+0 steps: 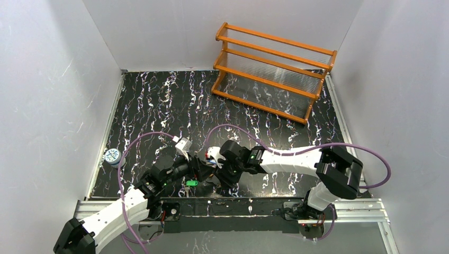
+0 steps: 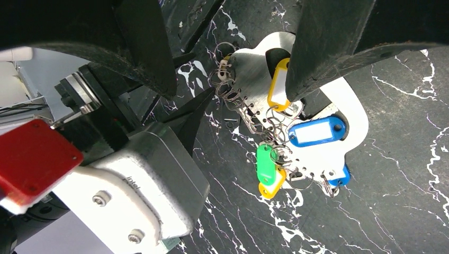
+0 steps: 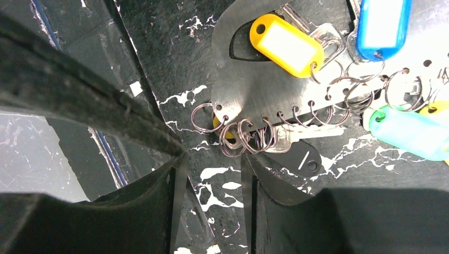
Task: Put the keys on the keyring
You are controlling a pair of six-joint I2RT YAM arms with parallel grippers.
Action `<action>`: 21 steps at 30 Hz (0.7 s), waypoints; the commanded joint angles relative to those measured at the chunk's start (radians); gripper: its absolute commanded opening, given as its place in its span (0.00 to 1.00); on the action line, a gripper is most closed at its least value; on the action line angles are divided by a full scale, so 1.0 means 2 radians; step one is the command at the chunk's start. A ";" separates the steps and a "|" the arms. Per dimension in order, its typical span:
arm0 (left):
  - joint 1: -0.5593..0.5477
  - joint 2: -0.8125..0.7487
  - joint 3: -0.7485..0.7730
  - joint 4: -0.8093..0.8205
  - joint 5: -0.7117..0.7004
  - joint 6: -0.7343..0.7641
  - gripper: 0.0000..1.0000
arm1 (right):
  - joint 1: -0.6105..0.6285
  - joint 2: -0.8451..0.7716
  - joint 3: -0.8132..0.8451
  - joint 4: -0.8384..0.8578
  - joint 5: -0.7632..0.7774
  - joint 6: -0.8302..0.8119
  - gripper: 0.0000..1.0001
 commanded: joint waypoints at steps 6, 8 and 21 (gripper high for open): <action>0.001 0.000 0.004 0.013 0.012 -0.003 0.73 | 0.013 0.020 0.020 0.029 0.029 -0.015 0.44; 0.001 -0.002 0.003 0.015 0.012 -0.005 0.73 | 0.021 0.020 0.020 0.029 0.046 -0.017 0.43; 0.001 -0.012 0.007 0.003 0.012 -0.001 0.72 | 0.054 -0.004 0.012 0.041 0.178 -0.021 0.09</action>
